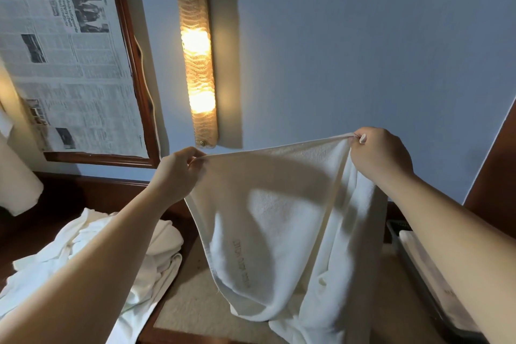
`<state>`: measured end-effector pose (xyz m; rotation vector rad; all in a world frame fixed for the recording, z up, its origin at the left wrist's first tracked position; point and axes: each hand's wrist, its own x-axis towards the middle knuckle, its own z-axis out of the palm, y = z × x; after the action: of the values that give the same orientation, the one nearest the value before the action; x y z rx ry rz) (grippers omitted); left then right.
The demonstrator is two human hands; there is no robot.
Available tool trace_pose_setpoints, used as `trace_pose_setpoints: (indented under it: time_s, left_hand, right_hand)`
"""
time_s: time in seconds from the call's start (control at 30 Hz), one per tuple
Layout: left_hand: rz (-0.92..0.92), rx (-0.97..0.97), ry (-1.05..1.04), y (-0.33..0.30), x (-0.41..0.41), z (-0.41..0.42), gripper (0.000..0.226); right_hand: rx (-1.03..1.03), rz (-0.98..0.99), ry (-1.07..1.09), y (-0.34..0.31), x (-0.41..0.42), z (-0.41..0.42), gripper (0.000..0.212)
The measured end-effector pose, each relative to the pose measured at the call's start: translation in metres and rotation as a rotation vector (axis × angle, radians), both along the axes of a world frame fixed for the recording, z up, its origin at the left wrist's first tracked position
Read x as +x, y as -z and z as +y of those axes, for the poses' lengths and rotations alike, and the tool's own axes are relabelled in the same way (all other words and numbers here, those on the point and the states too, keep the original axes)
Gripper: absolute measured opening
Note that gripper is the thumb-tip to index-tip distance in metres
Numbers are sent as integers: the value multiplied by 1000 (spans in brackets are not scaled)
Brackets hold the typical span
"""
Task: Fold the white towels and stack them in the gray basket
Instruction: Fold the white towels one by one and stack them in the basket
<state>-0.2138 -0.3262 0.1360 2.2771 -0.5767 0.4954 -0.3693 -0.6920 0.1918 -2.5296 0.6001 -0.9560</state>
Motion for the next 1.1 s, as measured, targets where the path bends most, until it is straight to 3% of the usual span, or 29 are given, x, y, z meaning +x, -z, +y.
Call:
trace_pose_setpoints:
  time_s: [0.4, 0.57, 0.73, 0.83, 0.97, 1.1]
  left_hand:
    - [68, -88, 51, -2, -6, 23, 15]
    - [253, -109, 30, 3, -8, 11, 19]
    - [457, -130, 116, 18, -23, -4, 20]
    - [531, -139, 160, 29, -33, -11, 17]
    - [669, -169, 220, 49, -52, -24, 16]
    - [779, -204, 283, 60, -71, -32, 17]
  right_hand:
    - [76, 96, 64, 15, -4, 16, 31]
    - [143, 174, 82, 29, -14, 26, 34]
    - [268, 469, 175, 68, -31, 31, 32]
    - [391, 544, 226, 94, -44, 39, 31]
    - [229, 833, 335, 123, -56, 55, 39]
    - [180, 966, 329, 143, -77, 62, 45]
